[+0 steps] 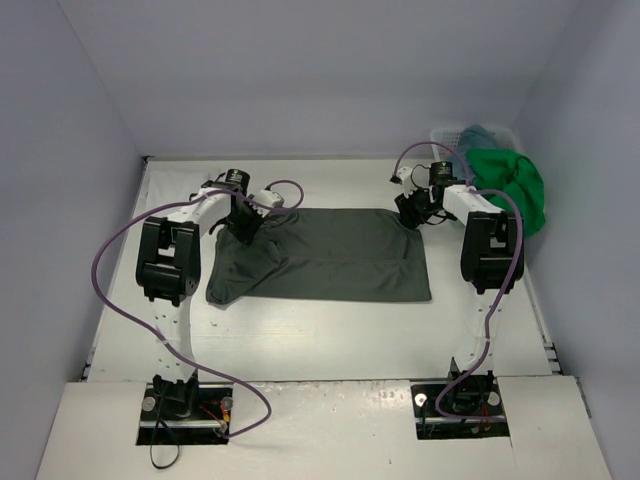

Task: Fold and stack the t-shirts
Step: Fold the tshirt

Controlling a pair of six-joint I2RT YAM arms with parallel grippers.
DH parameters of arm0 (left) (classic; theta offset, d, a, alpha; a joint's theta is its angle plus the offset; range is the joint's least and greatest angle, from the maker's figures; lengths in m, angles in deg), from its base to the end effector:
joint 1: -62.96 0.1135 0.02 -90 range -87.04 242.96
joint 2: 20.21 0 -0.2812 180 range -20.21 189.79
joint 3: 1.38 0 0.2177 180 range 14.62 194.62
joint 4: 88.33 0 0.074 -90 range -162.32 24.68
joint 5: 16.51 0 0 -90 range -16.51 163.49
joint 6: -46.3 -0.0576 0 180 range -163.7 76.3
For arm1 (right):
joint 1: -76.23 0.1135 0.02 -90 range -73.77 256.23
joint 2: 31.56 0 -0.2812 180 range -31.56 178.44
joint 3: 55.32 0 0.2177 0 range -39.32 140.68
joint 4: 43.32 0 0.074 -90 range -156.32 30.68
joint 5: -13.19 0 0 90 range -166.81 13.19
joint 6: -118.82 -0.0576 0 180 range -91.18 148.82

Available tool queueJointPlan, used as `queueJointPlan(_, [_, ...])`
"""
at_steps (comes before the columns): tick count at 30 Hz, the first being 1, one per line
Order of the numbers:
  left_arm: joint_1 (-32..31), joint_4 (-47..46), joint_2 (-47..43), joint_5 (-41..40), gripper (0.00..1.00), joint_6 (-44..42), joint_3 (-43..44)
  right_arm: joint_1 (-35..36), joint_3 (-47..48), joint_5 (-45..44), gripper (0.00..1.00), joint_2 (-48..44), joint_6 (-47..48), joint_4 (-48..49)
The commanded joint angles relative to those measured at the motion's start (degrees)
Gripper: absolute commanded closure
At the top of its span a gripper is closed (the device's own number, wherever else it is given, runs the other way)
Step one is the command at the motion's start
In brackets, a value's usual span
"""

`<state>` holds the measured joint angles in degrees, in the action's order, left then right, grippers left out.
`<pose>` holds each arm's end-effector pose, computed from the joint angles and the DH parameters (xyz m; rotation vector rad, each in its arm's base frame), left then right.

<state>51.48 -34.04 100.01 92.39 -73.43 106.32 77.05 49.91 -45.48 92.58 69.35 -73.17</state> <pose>0.4124 -0.1028 0.1912 1.0253 2.4678 -0.3520 0.4645 0.0366 0.1830 -1.0277 2.0435 0.3093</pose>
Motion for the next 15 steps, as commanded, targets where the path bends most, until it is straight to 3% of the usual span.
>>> queueJointPlan(1, [0.59, -1.81, -4.20, -1.93, 1.00, -0.06, 2.17, 0.85, -0.99, -0.22, 0.69, -2.50, 0.16, -1.54])
queueJointPlan(15, [0.41, 2.85, -7.28, -4.57, 1.00, -0.41, 7.44, 1.11, -1.78, 0.22, 0.69, -2.50, -0.10, -1.01])
